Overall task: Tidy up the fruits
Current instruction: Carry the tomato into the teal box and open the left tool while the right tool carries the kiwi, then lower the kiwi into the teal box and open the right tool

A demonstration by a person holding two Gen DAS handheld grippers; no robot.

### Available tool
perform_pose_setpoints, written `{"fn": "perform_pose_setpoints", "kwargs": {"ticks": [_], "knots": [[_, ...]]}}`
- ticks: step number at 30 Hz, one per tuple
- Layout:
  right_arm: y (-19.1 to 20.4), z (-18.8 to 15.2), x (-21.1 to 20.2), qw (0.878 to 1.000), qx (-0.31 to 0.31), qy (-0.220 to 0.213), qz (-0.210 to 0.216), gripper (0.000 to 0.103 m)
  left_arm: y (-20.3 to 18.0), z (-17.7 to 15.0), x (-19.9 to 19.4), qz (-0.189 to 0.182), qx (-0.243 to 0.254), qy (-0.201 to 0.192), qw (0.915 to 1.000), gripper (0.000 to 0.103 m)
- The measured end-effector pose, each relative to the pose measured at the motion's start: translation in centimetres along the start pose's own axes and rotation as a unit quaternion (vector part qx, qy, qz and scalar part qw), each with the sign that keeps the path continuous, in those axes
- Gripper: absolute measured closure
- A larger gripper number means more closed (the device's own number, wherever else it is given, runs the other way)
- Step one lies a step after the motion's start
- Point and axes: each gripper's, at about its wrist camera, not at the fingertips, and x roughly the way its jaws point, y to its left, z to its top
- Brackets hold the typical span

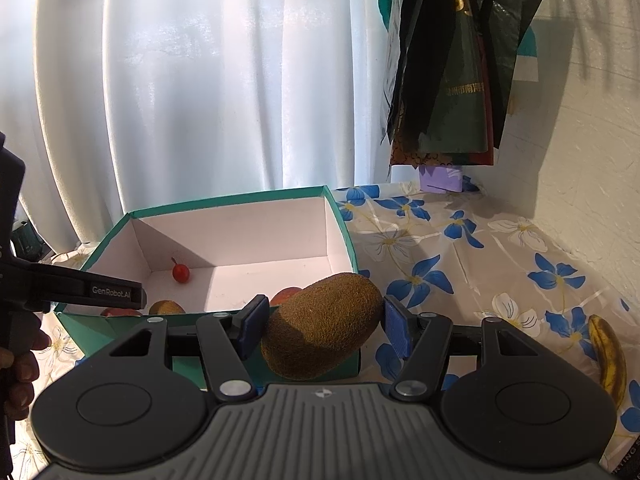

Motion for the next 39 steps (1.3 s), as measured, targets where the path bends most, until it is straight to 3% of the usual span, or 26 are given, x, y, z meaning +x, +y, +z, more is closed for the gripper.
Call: {"fn": "perform_pose_setpoints", "kwargs": {"ticks": [2, 11, 25, 39], "knots": [[0.0, 0.2, 0.0, 1.000, -0.001, -0.003, -0.001, 0.041, 0.5, -0.2, -1.1, 0.007, -0.006, -0.008, 0.9999, 0.025], [0.8, 1.2, 1.0, 1.000, -0.013, -0.013, 0.008, 0.041, 2.6, -1.3, -3.2, 0.018, -0.026, -0.007, 0.9995, 0.025], [2.3, 1.6, 5.1, 0.999, -0.033, -0.016, 0.024, 0.041, 3.7, -1.5, -3.2, 0.030, -0.038, 0.005, 0.9988, 0.025], [2.6, 1.3, 6.2, 0.997, -0.063, -0.034, 0.007, 0.041, 3.8, -1.8, -2.7, 0.024, -0.030, 0.015, 0.9992, 0.023]]}}
